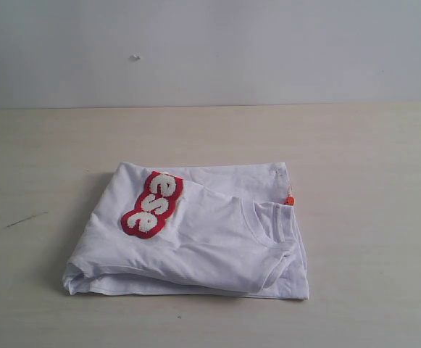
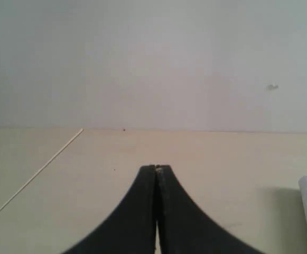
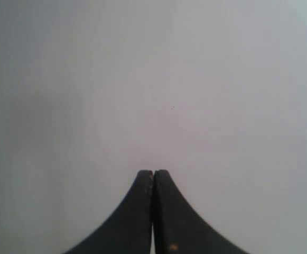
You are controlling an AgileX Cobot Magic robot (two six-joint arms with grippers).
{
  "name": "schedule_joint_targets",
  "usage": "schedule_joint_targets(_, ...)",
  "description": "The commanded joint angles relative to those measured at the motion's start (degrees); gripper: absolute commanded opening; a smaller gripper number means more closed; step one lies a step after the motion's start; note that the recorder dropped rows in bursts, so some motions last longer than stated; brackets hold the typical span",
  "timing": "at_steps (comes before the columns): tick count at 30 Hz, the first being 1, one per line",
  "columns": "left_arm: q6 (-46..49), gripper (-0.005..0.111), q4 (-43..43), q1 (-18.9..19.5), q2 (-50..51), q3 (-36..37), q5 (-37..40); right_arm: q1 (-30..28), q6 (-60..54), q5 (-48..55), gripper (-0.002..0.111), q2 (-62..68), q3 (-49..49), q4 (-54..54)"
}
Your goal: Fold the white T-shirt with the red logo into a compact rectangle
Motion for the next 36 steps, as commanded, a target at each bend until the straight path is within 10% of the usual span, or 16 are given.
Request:
schedule_joint_targets(1,0.3,0.0,-1.6,0.1,-0.3,0.2,3.5,-0.3,-0.5,0.2,0.0,-0.2,-0.4,-0.6)
schedule_joint_targets(36,0.1,0.0,-3.0,-3.5,-0.3,0.2,14.2,-0.3,-0.5,0.2,0.0,-0.2,-0.4,-0.6)
